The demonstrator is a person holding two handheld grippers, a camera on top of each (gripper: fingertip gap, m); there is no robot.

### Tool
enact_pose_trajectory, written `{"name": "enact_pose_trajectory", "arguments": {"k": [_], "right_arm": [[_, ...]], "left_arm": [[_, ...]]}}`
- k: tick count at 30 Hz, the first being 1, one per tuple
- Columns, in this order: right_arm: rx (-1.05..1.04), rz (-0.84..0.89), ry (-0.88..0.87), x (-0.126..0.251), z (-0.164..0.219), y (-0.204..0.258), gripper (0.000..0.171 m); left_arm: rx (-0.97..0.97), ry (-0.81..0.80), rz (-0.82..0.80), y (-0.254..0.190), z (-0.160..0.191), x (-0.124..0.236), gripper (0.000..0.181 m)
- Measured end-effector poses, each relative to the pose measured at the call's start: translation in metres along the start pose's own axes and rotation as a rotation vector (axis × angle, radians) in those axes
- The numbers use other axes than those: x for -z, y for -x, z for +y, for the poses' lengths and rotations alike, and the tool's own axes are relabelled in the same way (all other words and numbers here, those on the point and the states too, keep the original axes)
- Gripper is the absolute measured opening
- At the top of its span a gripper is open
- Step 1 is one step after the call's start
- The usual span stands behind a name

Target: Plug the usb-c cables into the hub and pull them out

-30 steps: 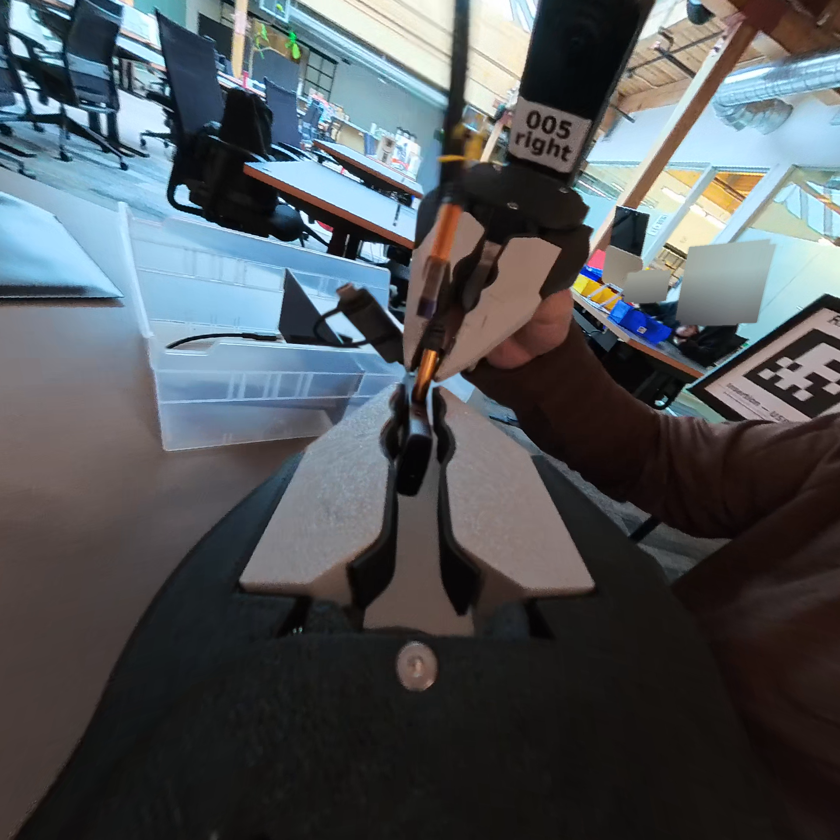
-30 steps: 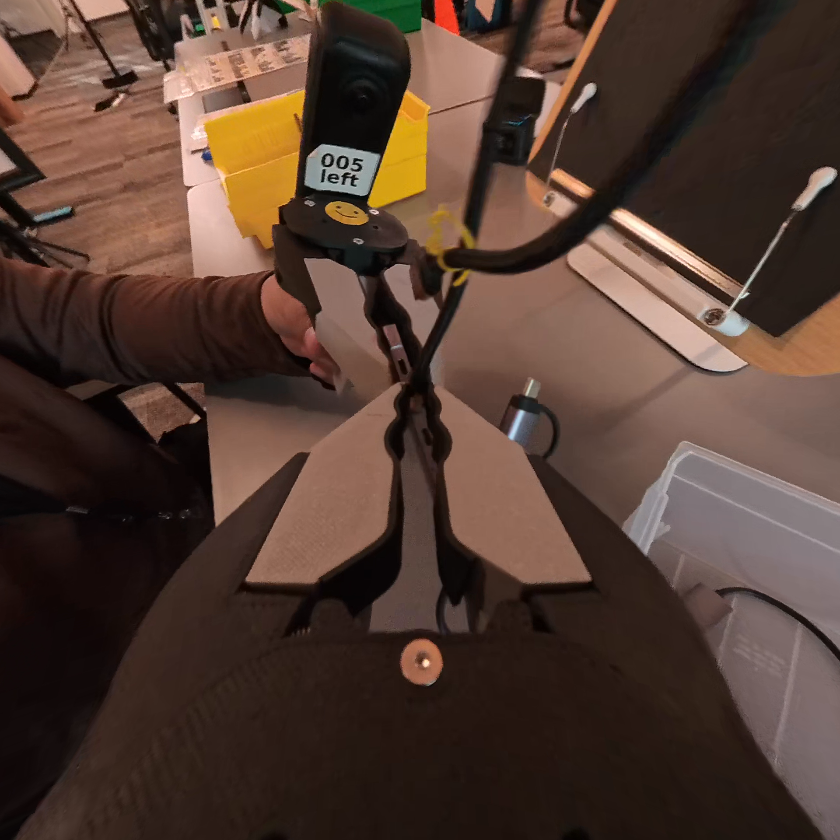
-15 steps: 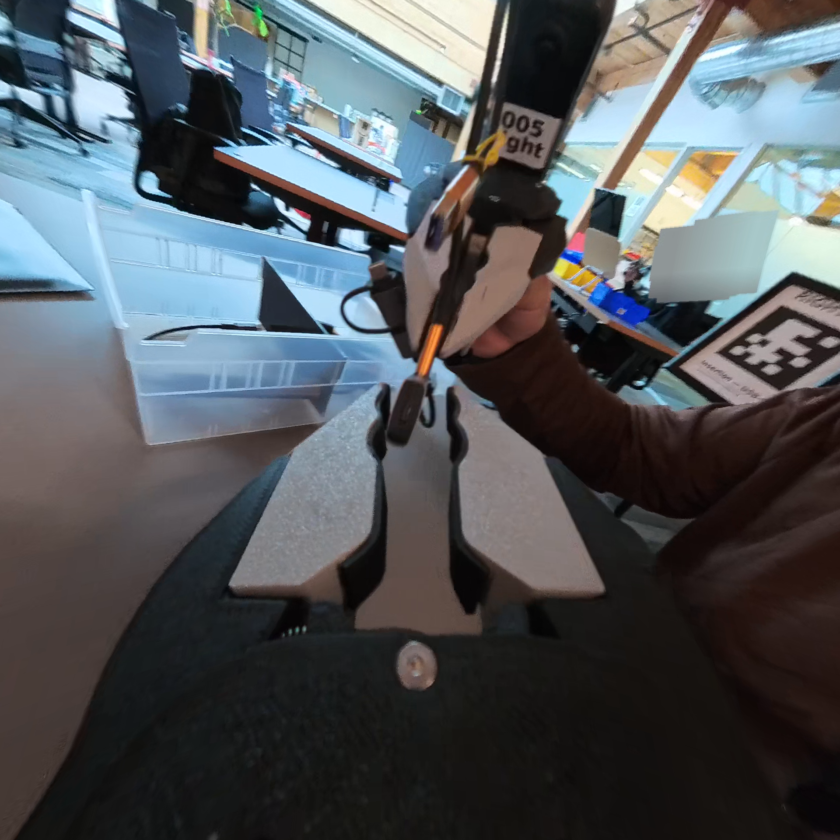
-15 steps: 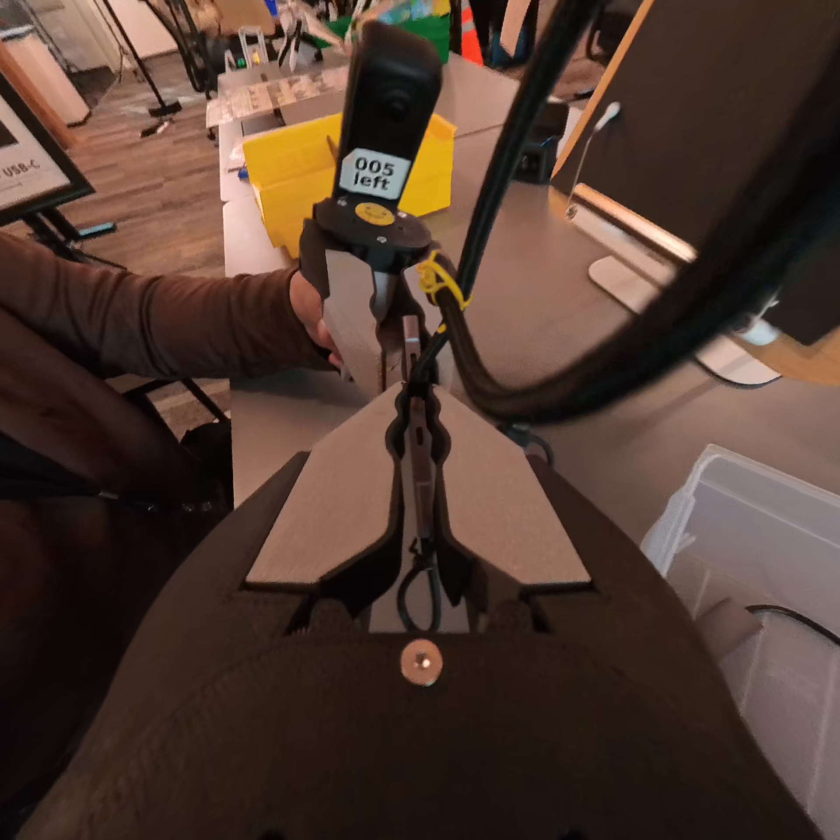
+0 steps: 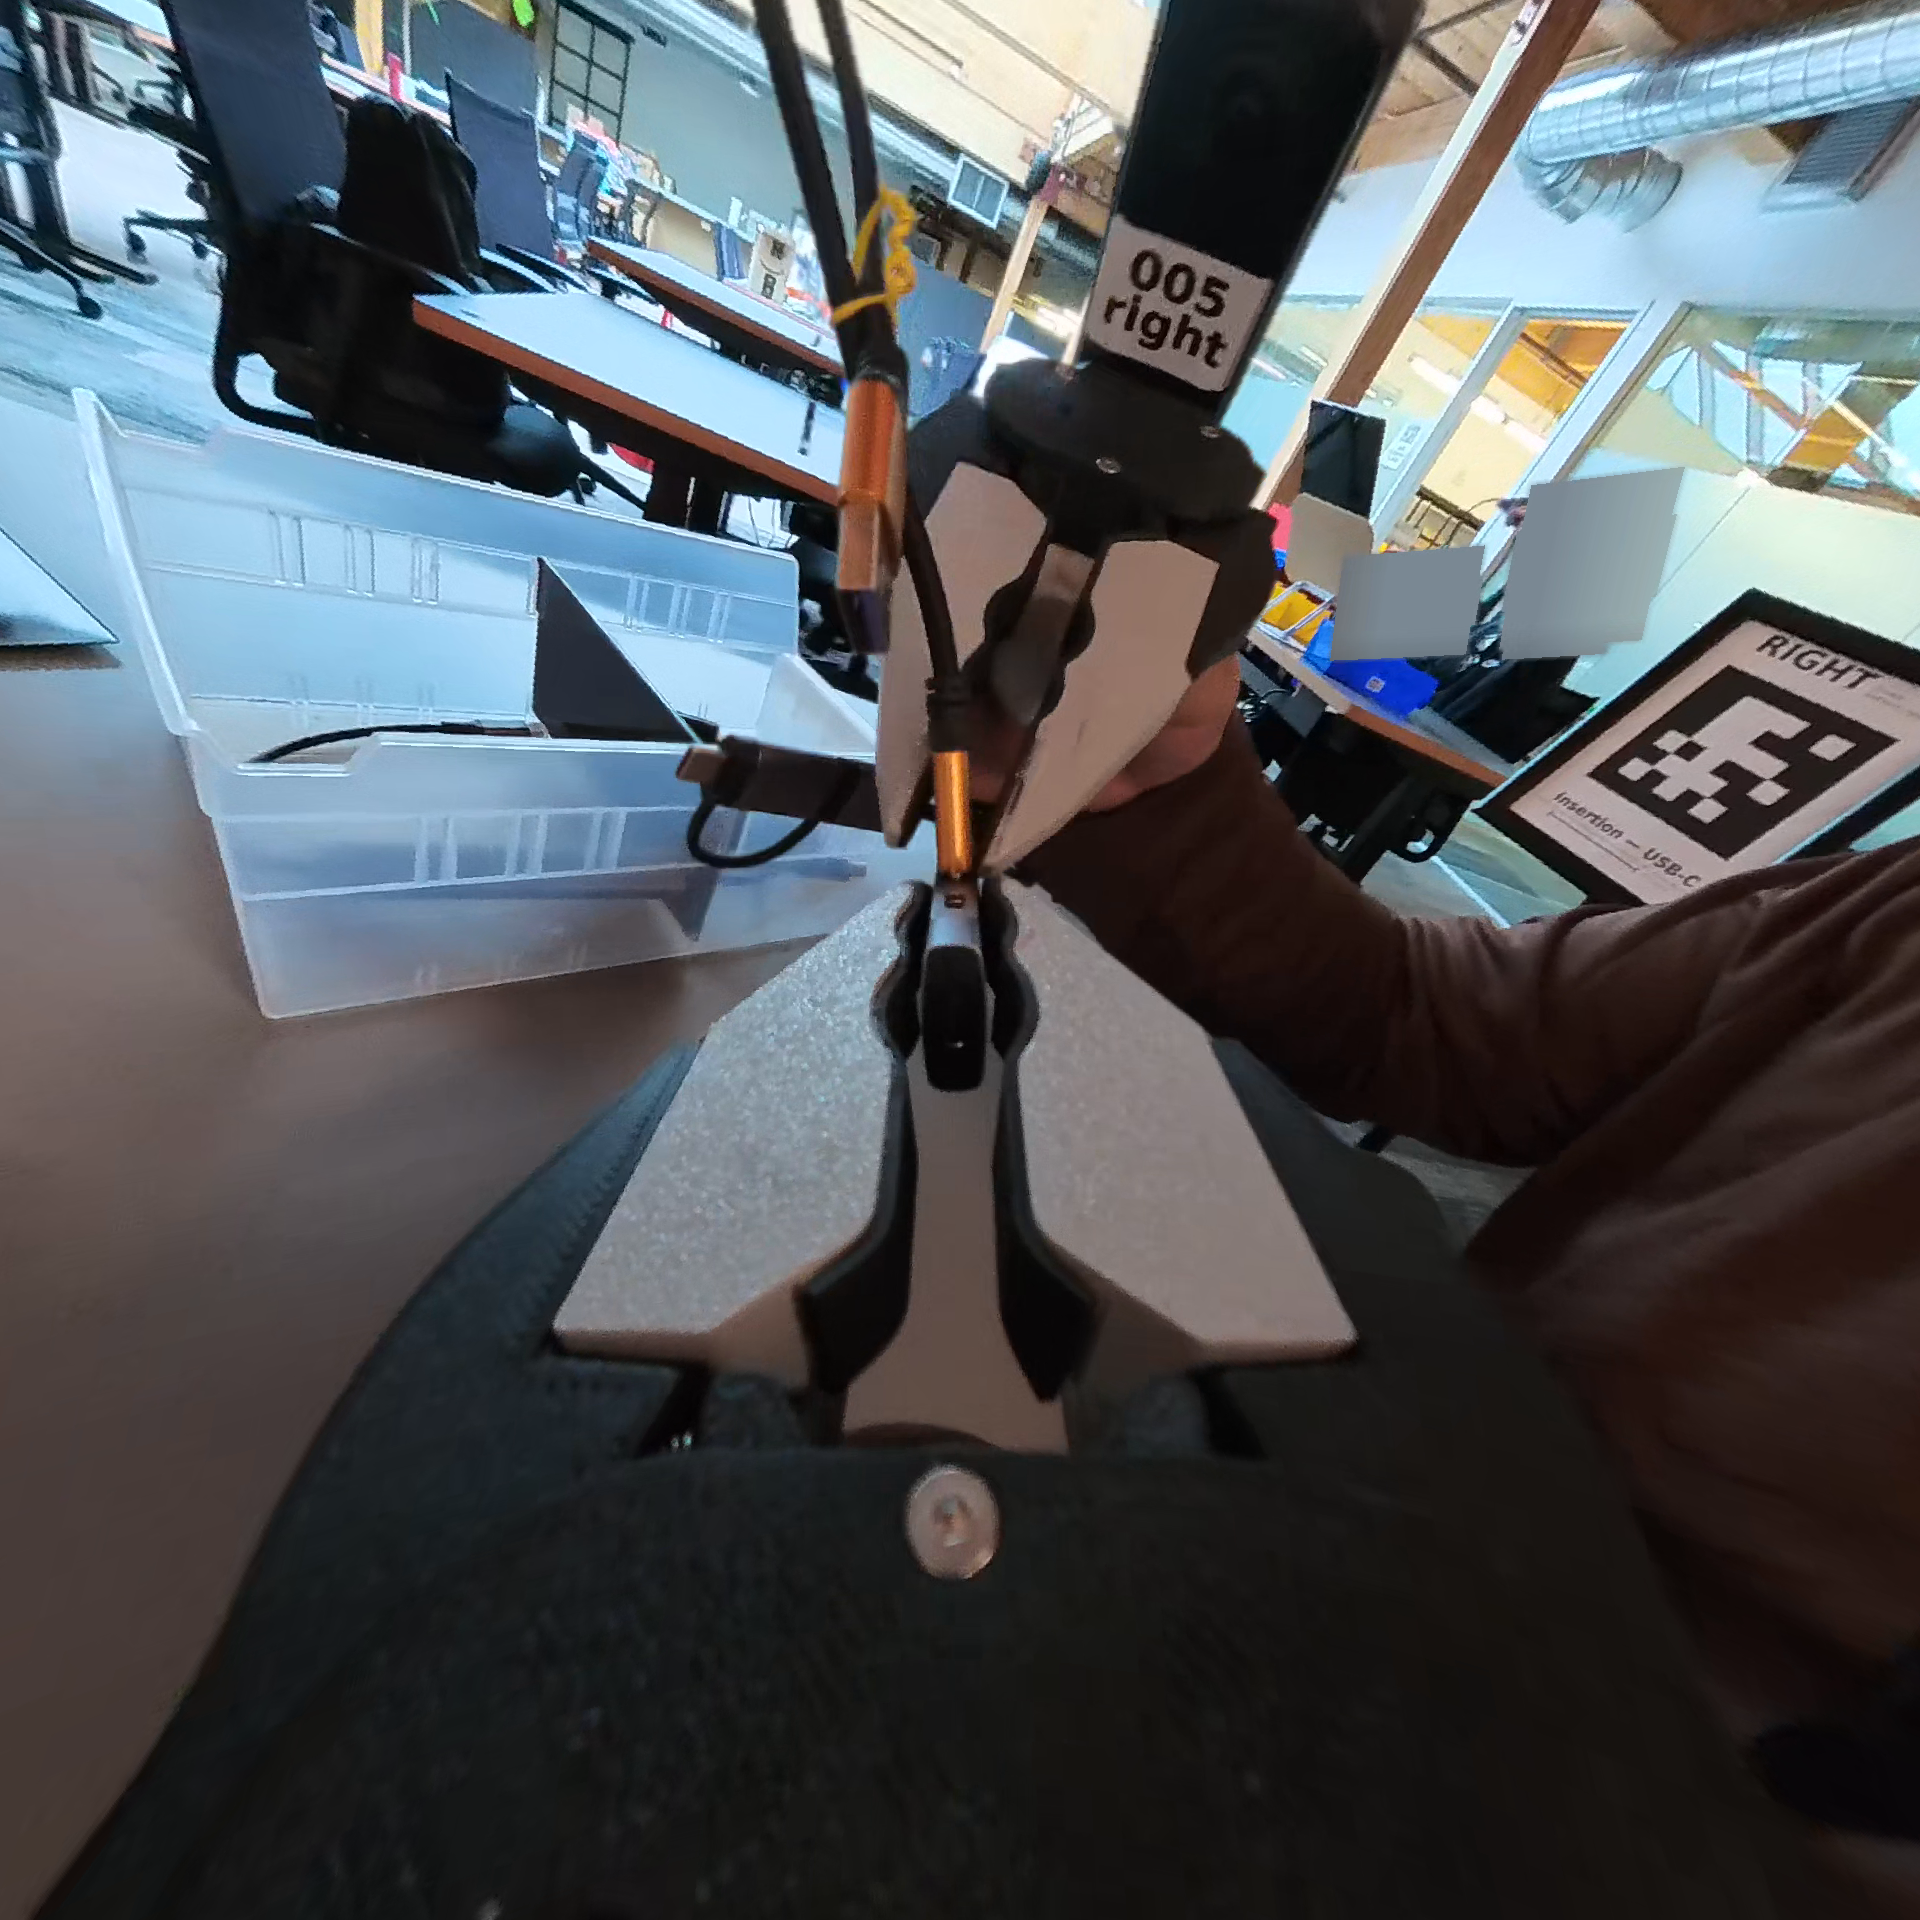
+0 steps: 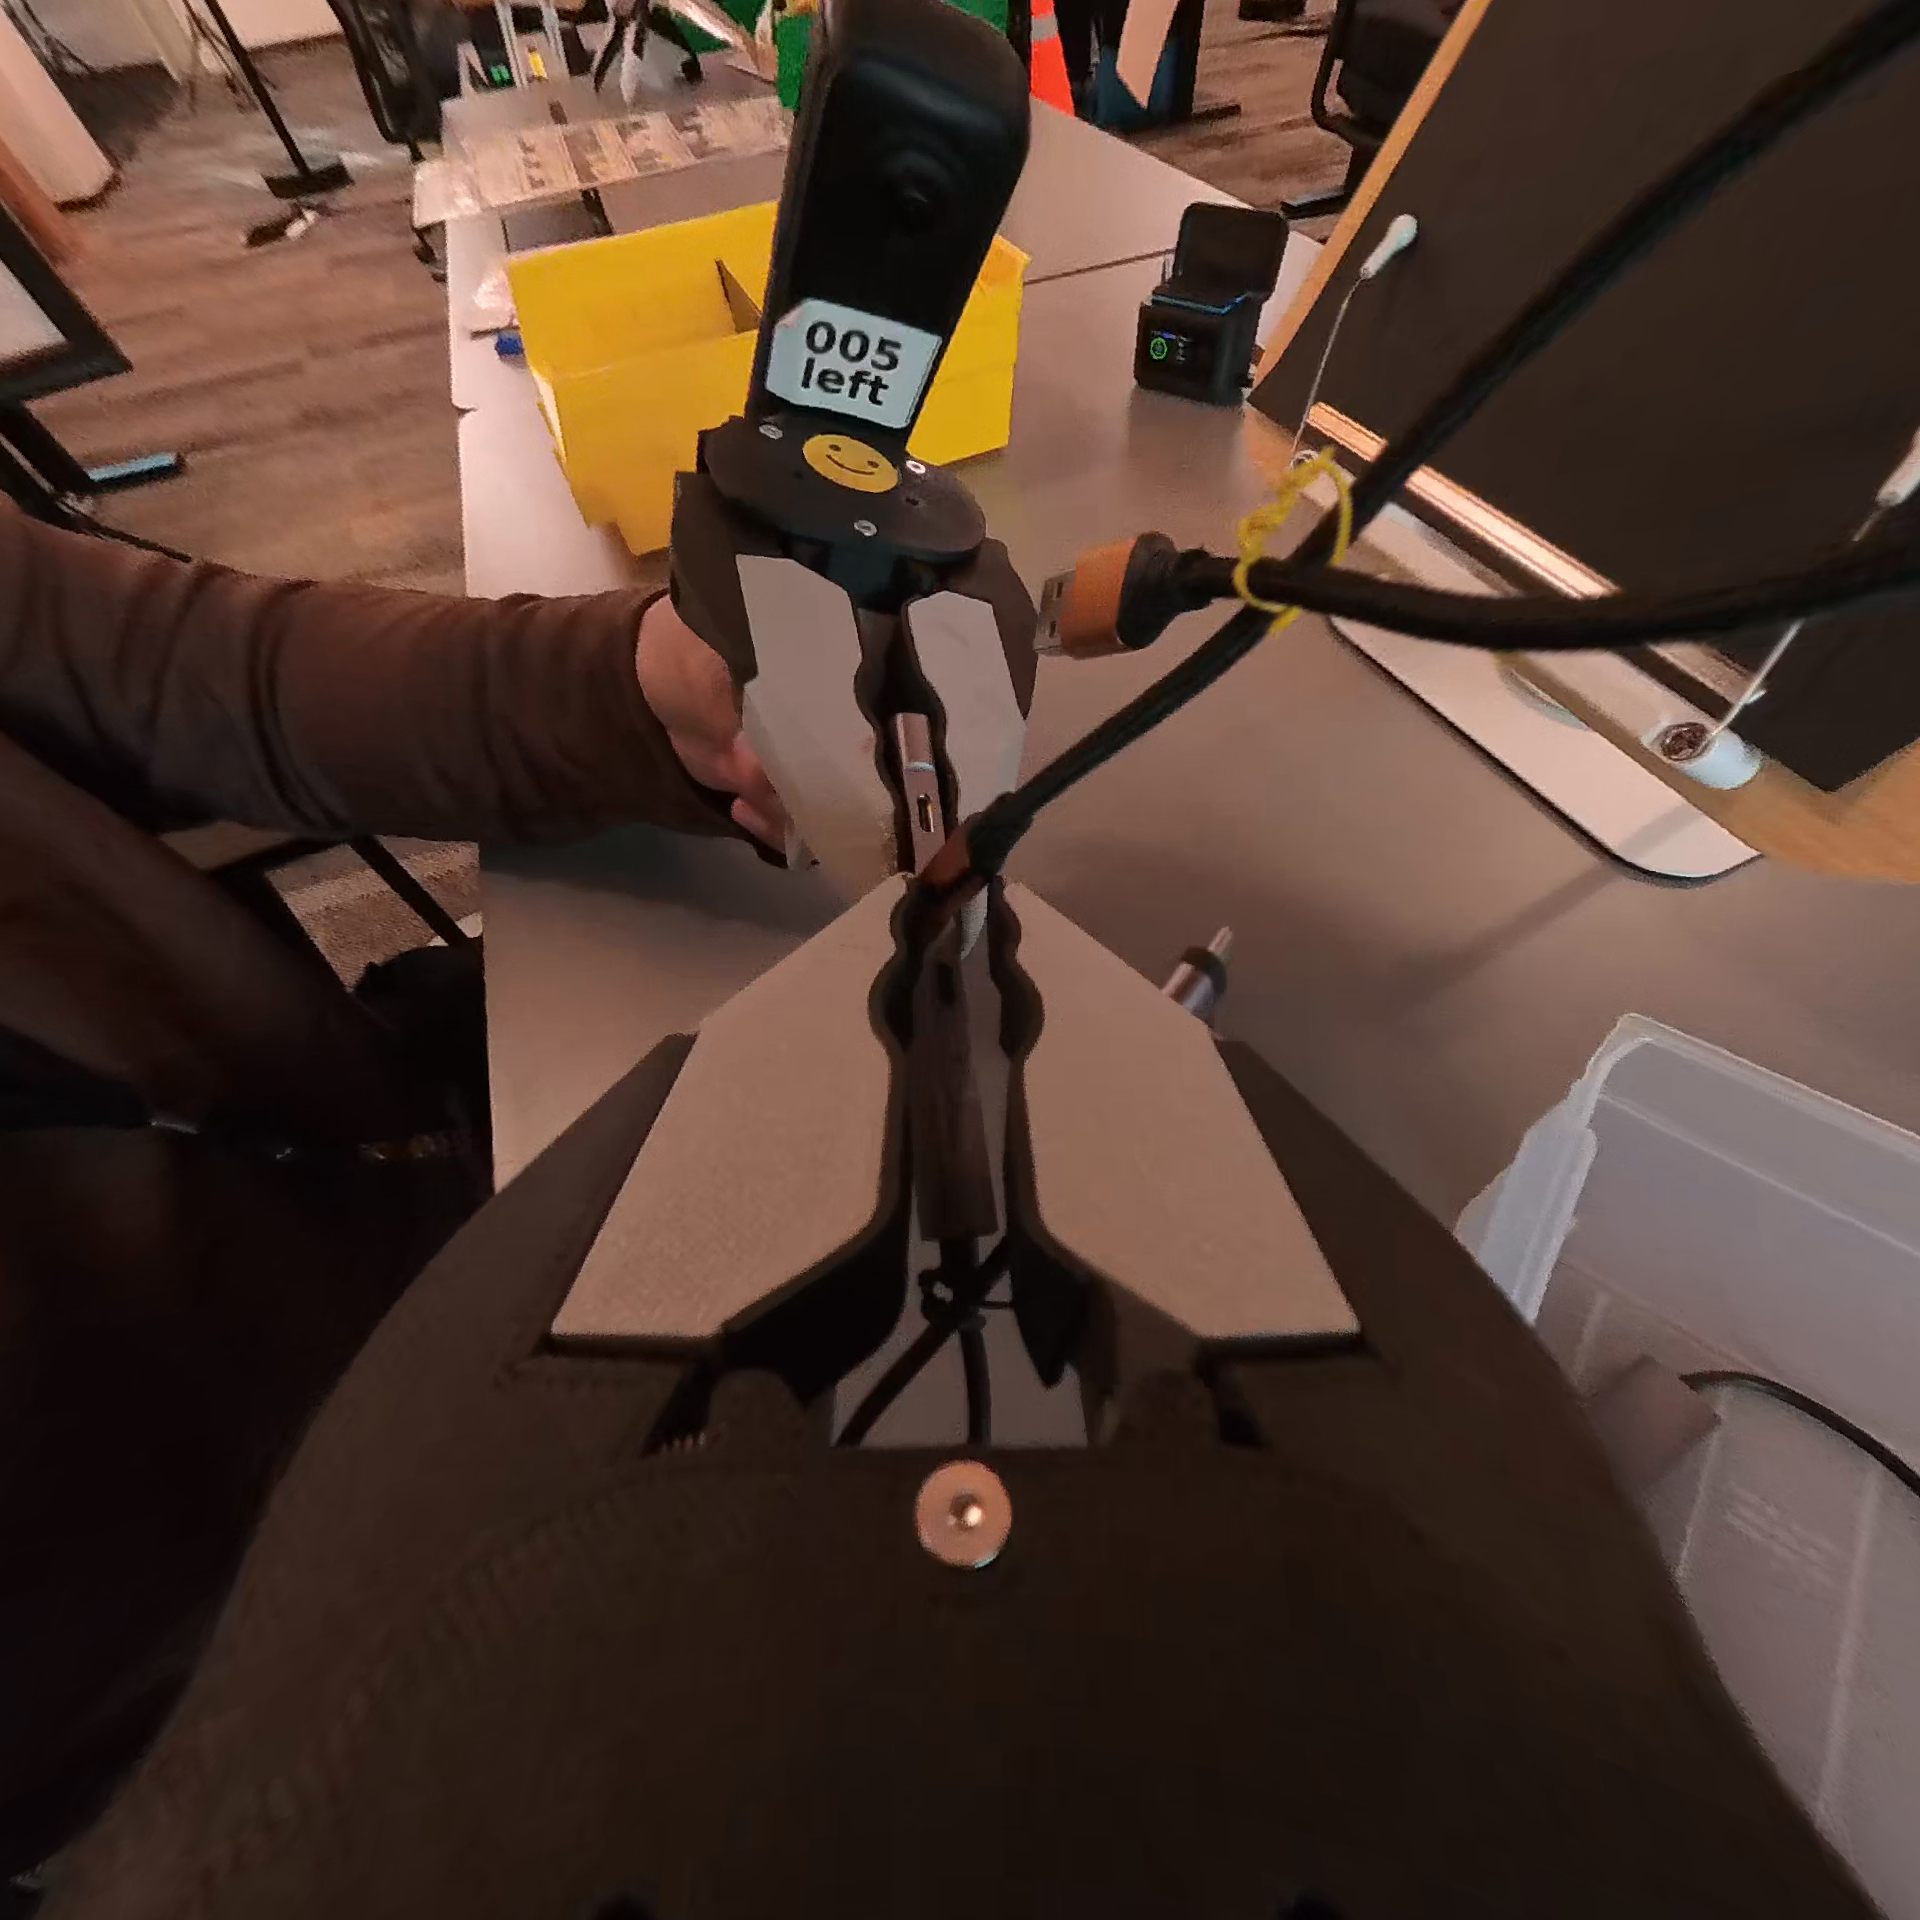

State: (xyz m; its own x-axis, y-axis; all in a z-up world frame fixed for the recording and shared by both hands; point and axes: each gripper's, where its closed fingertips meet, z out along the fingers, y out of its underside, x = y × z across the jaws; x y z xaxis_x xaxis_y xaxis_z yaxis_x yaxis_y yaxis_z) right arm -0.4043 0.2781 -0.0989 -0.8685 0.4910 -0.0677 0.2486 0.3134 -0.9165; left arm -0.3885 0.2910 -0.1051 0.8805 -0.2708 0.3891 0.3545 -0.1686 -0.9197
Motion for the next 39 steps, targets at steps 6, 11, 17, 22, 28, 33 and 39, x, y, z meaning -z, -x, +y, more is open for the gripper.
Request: {"name": "enact_pose_trajectory", "arguments": {"k": [6,11,17,22,28,33,39], "right_arm": [[-0.065,-0.048,-0.051,-0.001,-0.004,-0.001,0.003],[-0.177,0.019,-0.227,-0.001,-0.01,-0.01,0.001],[-0.229,0.076,-0.414,-0.002,-0.025,-0.016,0.0],[-0.278,0.065,-0.549,-0.004,-0.042,-0.019,0.0],[-0.37,0.082,-1.043,0.09,-0.082,-0.051,0.0],[-0.139,0.238,-0.619,0.07,-0.089,-0.034,0.002],[-0.224,0.42,-0.138,0.138,-0.026,-0.057,0.002]], "left_arm": [[-0.027,-0.017,-0.038,0.003,-0.003,0.002,0.007],[0.002,-0.102,-0.111,0.012,-0.012,0.005,0.007],[0.024,-0.17,-0.128,0.014,-0.024,0.013,0.007],[-0.004,-0.237,-0.167,0.014,-0.038,0.023,0.007],[0.044,-0.245,-0.151,0.015,-0.031,0.033,0.007],[-0.006,-0.237,-0.177,0.018,-0.032,0.037,0.007],[-0.181,-0.055,-0.254,0.015,-0.005,0.012,0.007]]}}
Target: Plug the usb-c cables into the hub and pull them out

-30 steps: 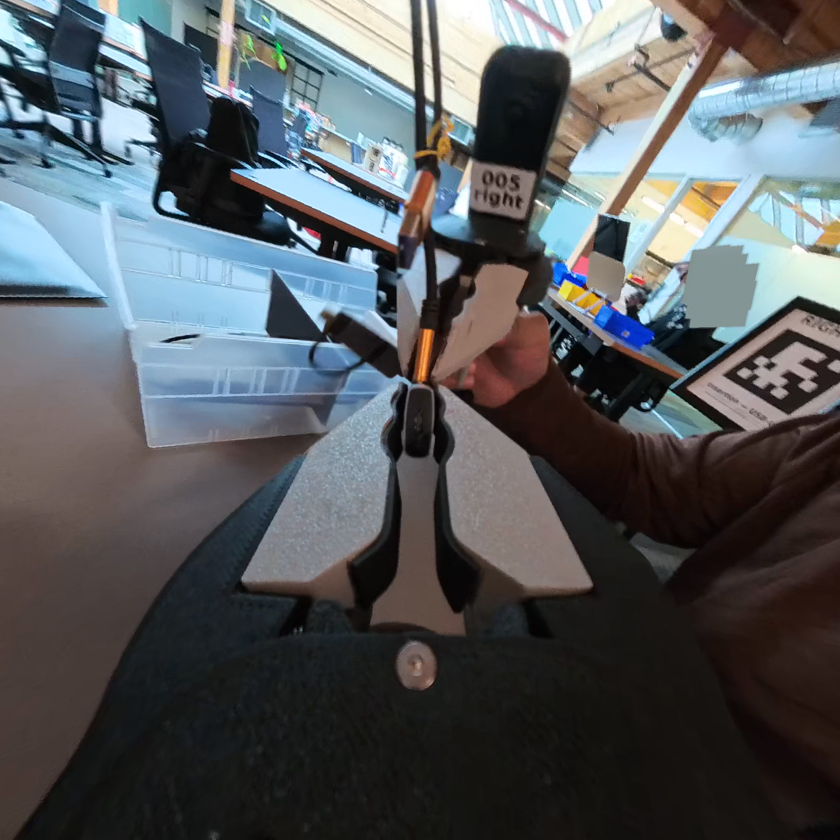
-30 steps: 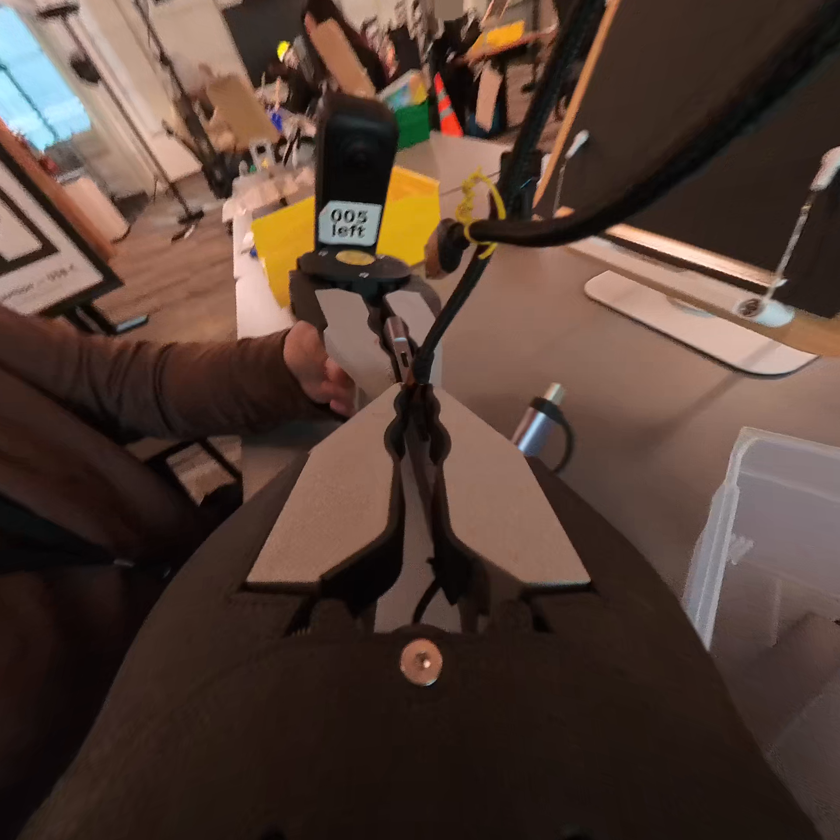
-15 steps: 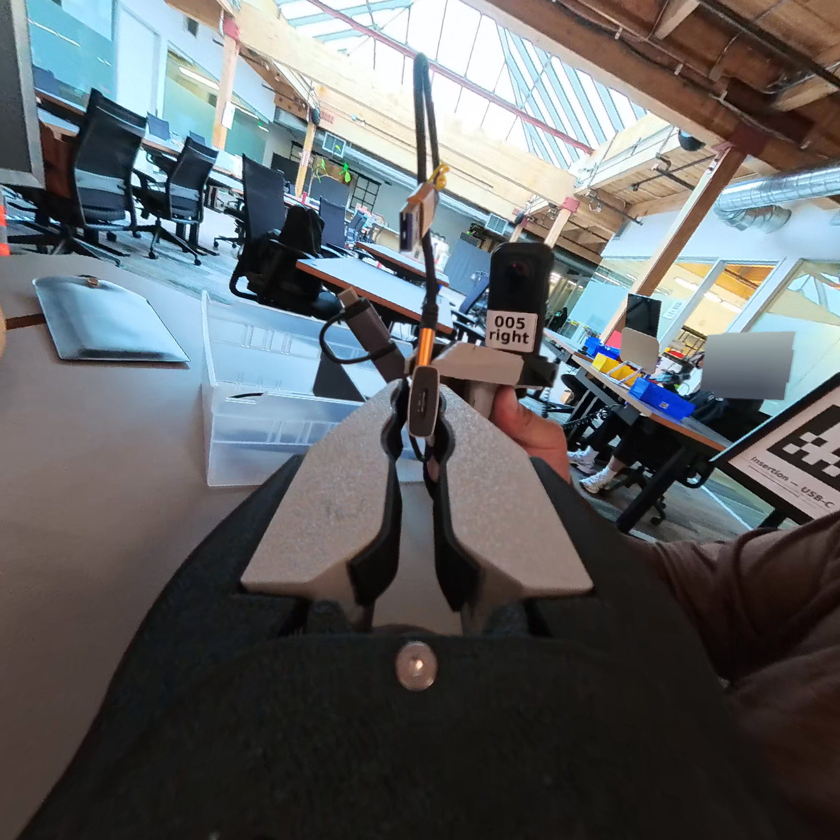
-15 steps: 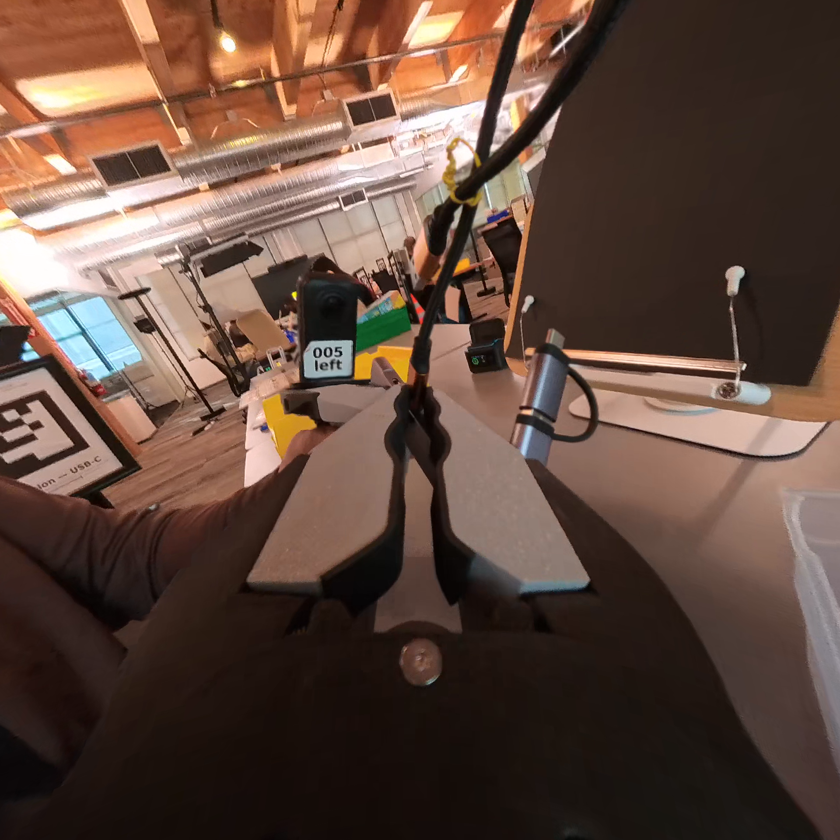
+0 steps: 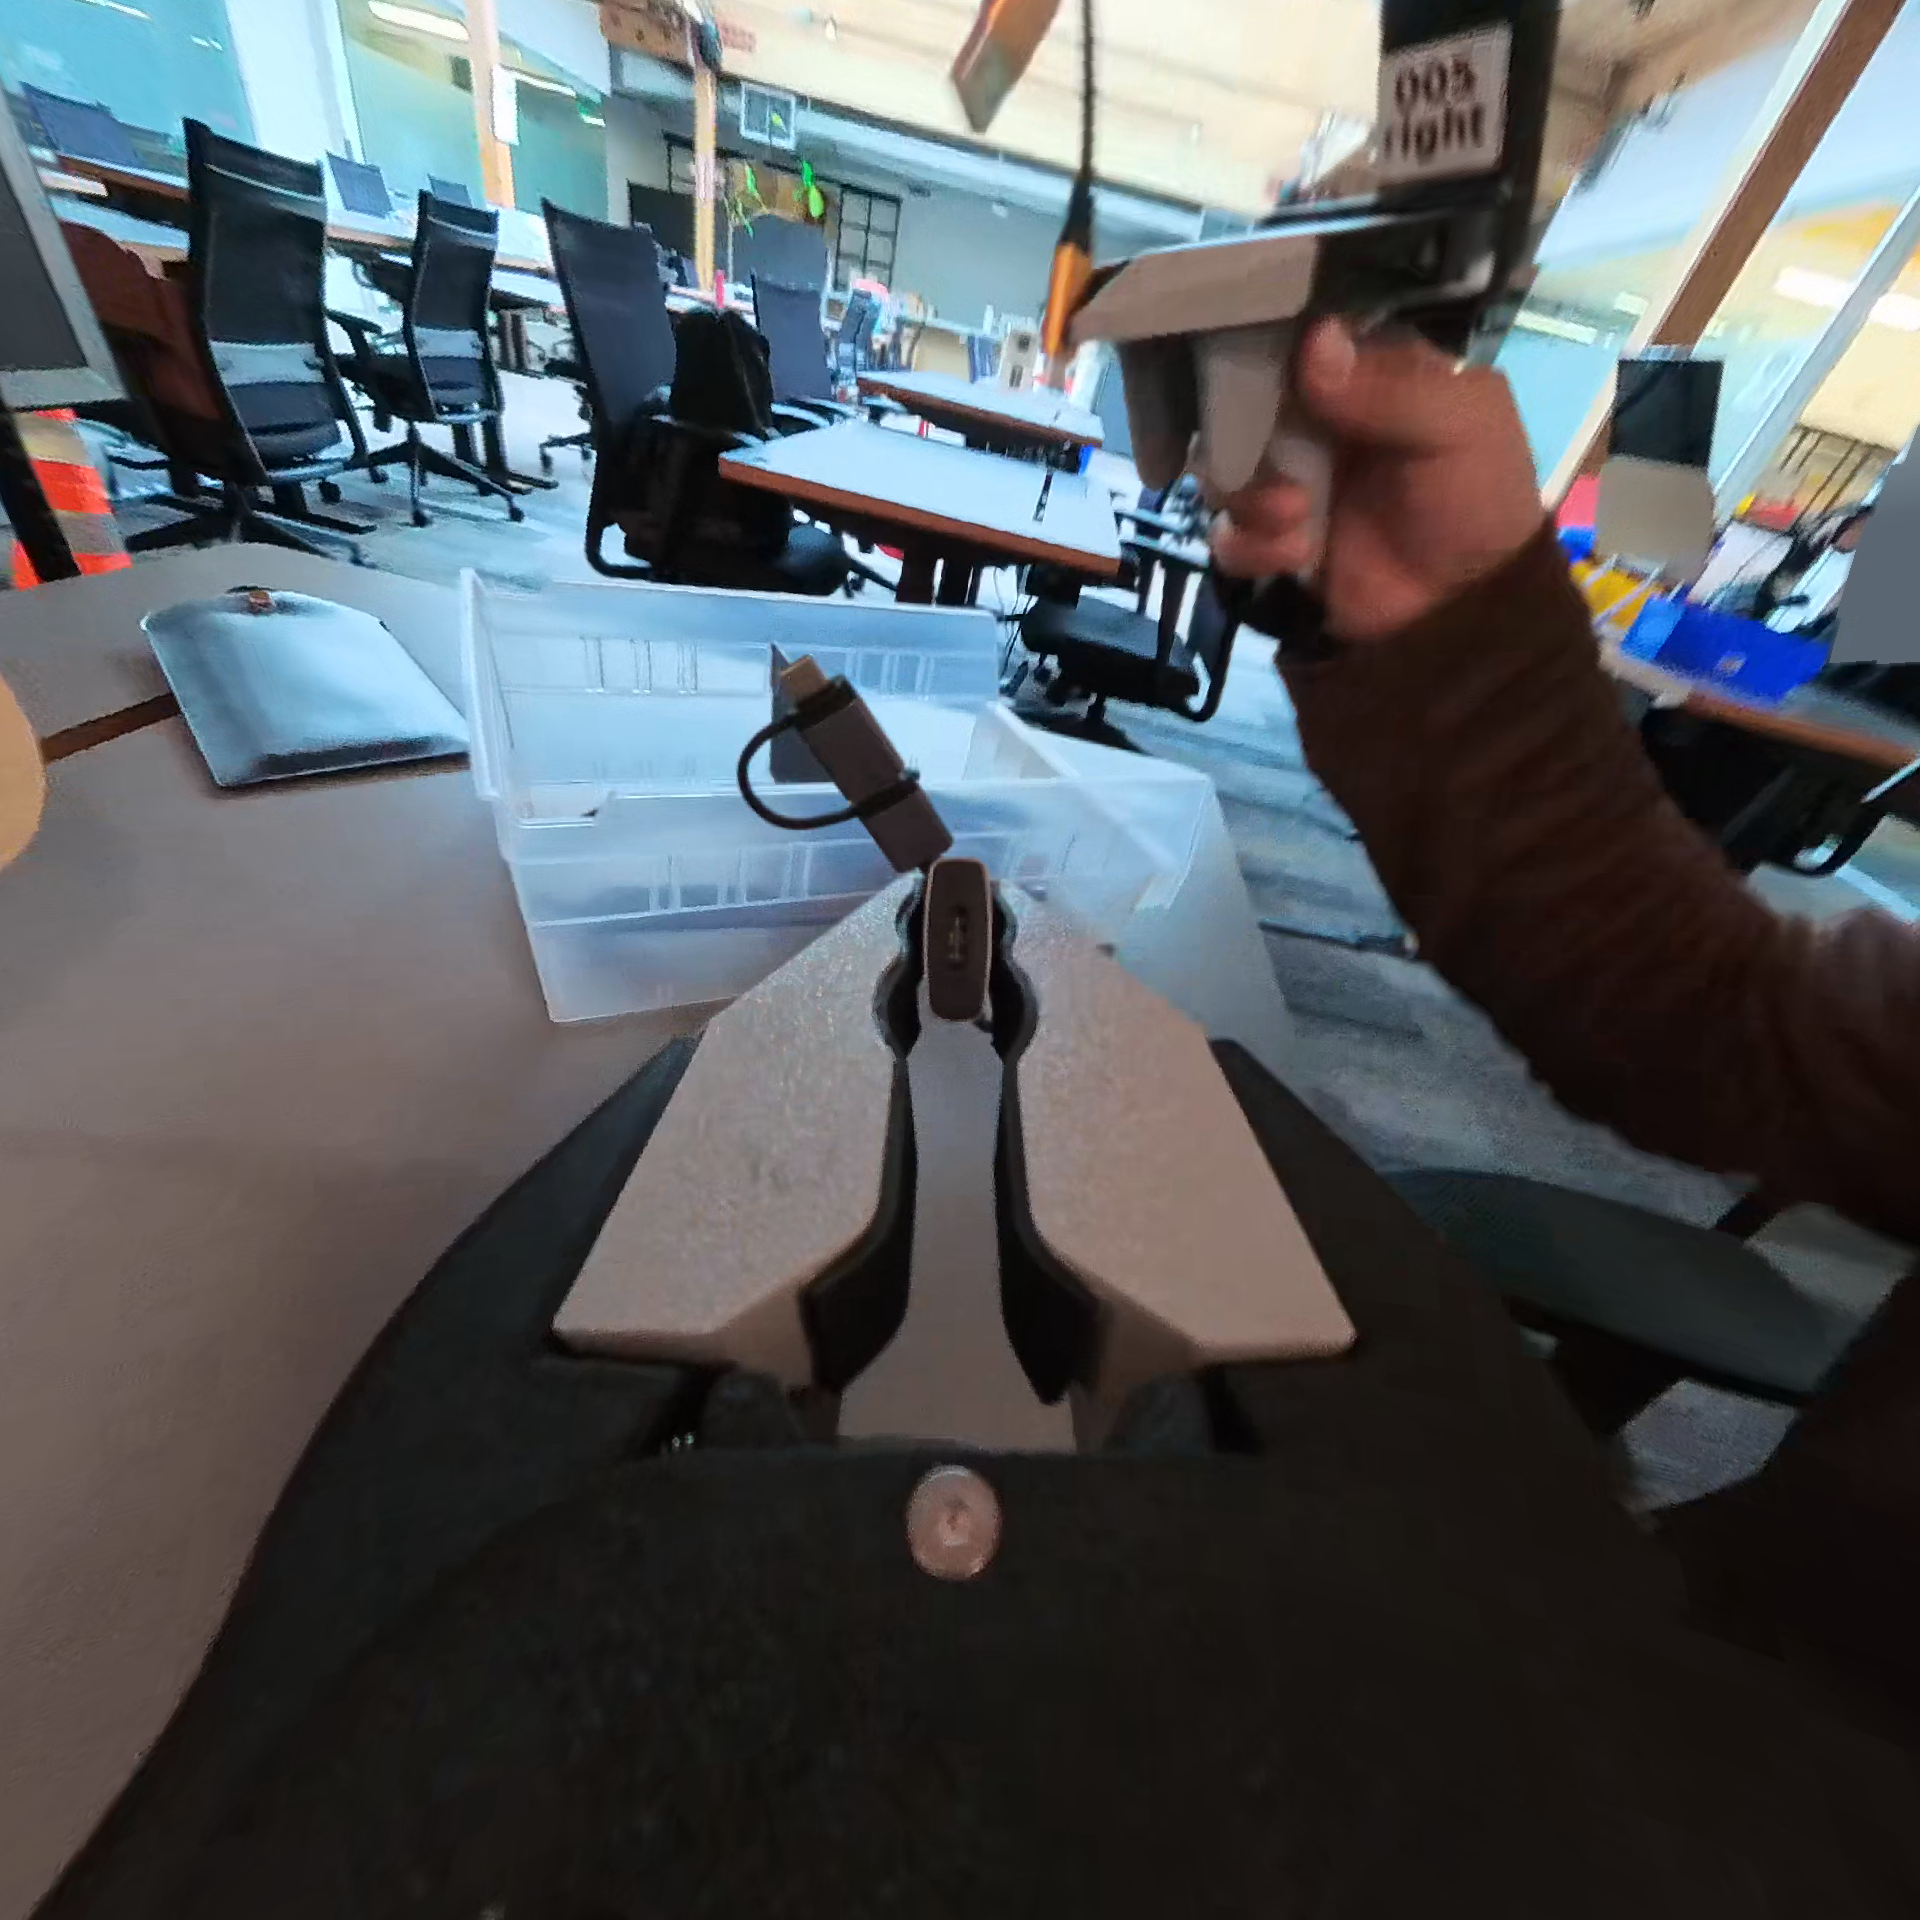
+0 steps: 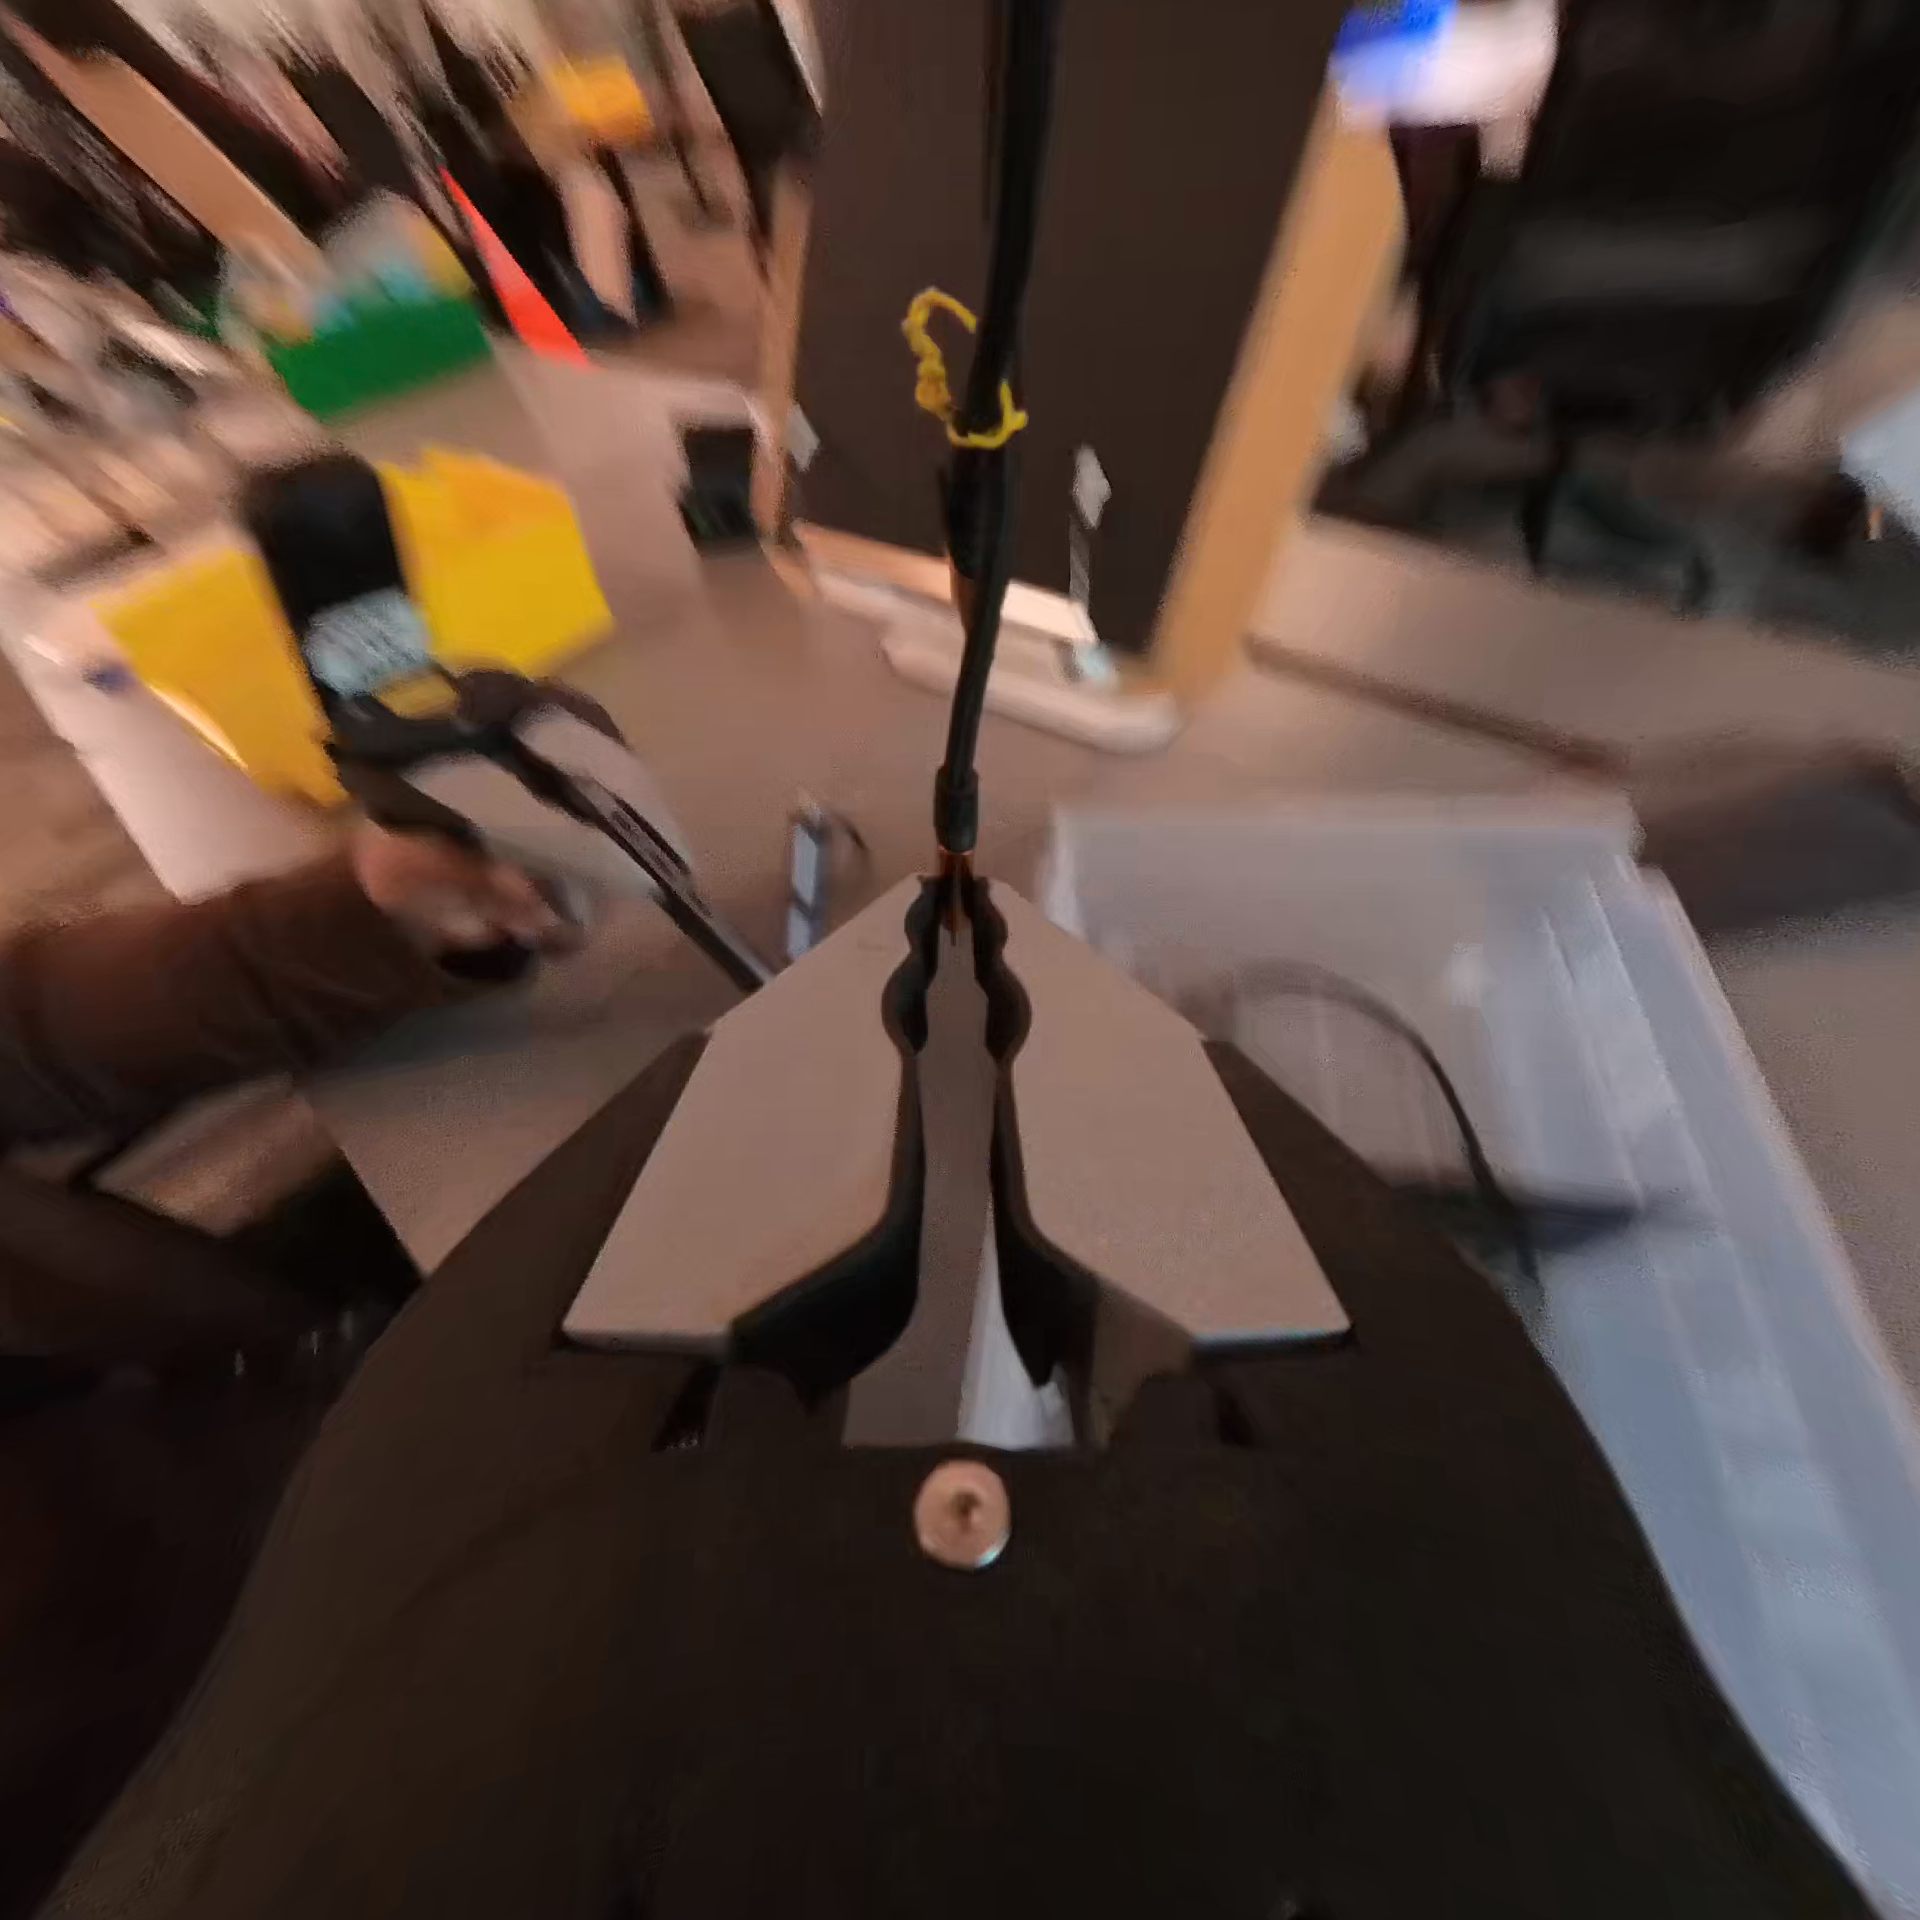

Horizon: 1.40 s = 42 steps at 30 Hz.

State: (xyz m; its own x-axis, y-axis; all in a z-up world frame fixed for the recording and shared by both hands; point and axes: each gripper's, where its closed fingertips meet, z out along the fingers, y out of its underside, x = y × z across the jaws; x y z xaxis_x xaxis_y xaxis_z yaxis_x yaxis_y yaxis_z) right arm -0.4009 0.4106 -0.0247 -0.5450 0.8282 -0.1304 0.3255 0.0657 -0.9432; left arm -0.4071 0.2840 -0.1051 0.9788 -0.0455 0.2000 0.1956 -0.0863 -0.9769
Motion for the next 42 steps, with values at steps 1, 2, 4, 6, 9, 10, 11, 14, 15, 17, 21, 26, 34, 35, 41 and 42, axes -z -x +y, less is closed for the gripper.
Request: {"name": "enact_pose_trajectory", "arguments": {"k": [1,2,4,6,9,10,11,14,15,17,21,26,34,35,41,42], "right_arm": [[-0.027,0.063,0.117,0.013,0.019,-0.019,0.002],[-0.058,0.138,0.235,0.026,0.042,-0.039,0.002],[-0.13,0.223,0.447,0.048,0.086,-0.062,0.003],[-0.195,0.247,0.567,0.055,0.119,-0.07,0.003],[-0.212,0.217,0.701,0.05,0.156,-0.071,0.002],[-0.207,0.226,0.722,0.048,0.163,-0.073,0.002],[-0.207,0.232,0.742,0.047,0.168,-0.076,0.002],[-0.205,0.244,0.741,0.046,0.172,-0.08,0.002],[-0.202,0.259,0.741,0.049,0.171,-0.082,0.002],[-0.196,0.315,0.768,0.064,0.172,-0.088,0.003],[-0.211,0.373,0.728,0.082,0.16,-0.096,0.01],[-0.211,0.283,0.661,0.071,0.148,-0.085,0.008],[-0.13,0.234,0.577,0.045,0.135,-0.077,0.026],[-0.11,0.219,0.526,0.042,0.125,-0.072,0.027],[0.06,-0.232,0.239,0.001,0.063,0.045,0.053],[0.085,-0.31,0.249,-0.009,0.065,0.068,0.057]], "left_arm": [[-0.024,0.012,-0.004,-0.002,0.002,-0.003,0.007],[-0.039,0.019,-0.006,-0.005,0.003,-0.005,0.007],[-0.05,0.02,0.005,-0.009,0.002,-0.009,0.007],[-0.053,0.004,0.013,-0.012,-0.002,-0.011,0.006],[-0.031,-0.026,0.028,-0.015,-0.007,-0.013,0.006],[-0.022,-0.031,0.035,-0.015,-0.007,-0.013,0.006],[-0.014,-0.033,0.036,-0.015,-0.006,-0.013,0.006],[-0.007,-0.01,0.023,-0.011,0.001,-0.013,0.006],[-0.006,-0.012,0.019,-0.009,0.001,-0.012,0.006],[0.012,-0.031,0.037,-0.01,-0.003,-0.009,0.006],[0.072,-0.091,0.099,-0.015,-0.015,-0.002,0.007],[0.081,-0.092,0.113,-0.016,-0.014,-0.001,0.007],[0.082,-0.07,0.115,-0.017,-0.006,-0.005,0.007],[0.084,-0.07,0.119,-0.017,-0.006,-0.005,0.007],[0.132,-0.129,0.23,-0.036,-0.017,-0.009,0.007],[0.128,-0.146,0.253,-0.042,-0.021,-0.011,0.007]]}}
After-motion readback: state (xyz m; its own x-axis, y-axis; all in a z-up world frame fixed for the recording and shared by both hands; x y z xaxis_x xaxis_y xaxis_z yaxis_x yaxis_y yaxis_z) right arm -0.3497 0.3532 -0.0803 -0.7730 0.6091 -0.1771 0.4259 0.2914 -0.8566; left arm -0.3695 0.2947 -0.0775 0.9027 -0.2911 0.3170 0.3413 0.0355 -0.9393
